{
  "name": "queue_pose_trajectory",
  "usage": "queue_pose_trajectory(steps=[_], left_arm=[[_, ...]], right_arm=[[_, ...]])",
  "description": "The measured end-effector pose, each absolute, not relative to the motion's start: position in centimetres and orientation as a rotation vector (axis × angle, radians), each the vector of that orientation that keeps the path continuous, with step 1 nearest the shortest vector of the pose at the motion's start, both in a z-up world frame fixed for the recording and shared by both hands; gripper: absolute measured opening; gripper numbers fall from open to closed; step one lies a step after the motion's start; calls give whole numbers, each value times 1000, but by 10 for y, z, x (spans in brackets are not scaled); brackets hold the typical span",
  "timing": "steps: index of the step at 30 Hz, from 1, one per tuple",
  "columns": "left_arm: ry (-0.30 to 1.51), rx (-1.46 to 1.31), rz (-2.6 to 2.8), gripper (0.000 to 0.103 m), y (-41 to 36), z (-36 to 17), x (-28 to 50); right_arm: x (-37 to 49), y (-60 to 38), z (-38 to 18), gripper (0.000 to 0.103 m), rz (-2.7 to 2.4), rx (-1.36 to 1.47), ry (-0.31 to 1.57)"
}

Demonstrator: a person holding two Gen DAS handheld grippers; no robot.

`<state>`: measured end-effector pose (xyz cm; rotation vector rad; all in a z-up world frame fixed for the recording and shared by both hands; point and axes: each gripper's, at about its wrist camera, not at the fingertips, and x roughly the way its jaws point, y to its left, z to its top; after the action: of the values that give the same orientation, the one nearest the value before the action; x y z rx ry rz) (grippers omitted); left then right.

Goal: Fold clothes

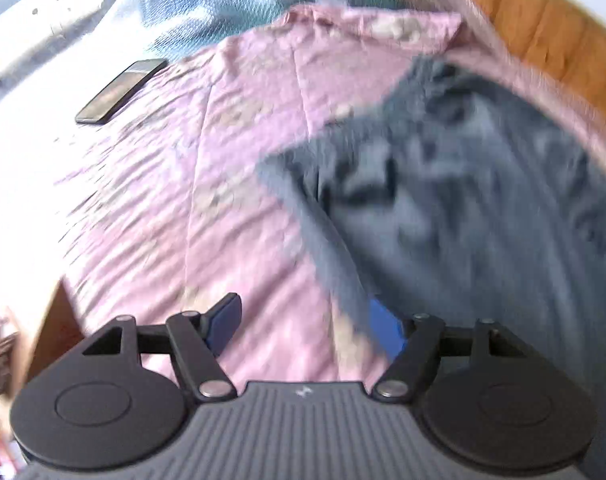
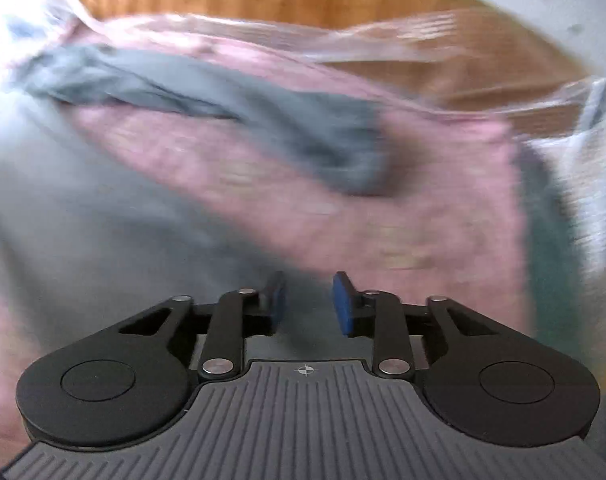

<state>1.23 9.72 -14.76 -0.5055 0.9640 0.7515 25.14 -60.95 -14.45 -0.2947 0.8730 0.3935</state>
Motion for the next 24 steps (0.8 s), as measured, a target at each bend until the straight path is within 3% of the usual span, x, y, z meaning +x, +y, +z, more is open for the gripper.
queue_pose_trajectory(steps=[5,10,11,13,16,17,18,20,22,24], left_arm=[[977,-465,527,71,120,-172,63],[1048,-383,438,70,135,-186,58],[1061,-367,422,70,138,-188,56],[1088,-334,388,72,144,-193,53],[1127,-283,337,68,153,-200,48],[1140,-267,320,66,156,-202,46],[1155,-263,316,62,158,-201,46],[1174,-266,329,62,160,-194,49],[1169,-263,361,66,159,-183,54],[1164,-261,394,68,158,-173,59]], right_arm=[[240,-607,-185,40,193,-154,1044],[226,-652,-181,42,-128,142,1033],[221,-650,-178,45,-152,151,1031],[211,-639,-181,62,-168,109,1042],[199,-628,-187,64,-206,56,1068],[201,-634,-194,72,-242,57,1091],[204,-640,-195,62,-274,70,1117],[215,-646,-176,53,-289,99,1089],[236,-645,-149,69,-229,92,1002],[271,-641,-131,73,-152,65,937]])
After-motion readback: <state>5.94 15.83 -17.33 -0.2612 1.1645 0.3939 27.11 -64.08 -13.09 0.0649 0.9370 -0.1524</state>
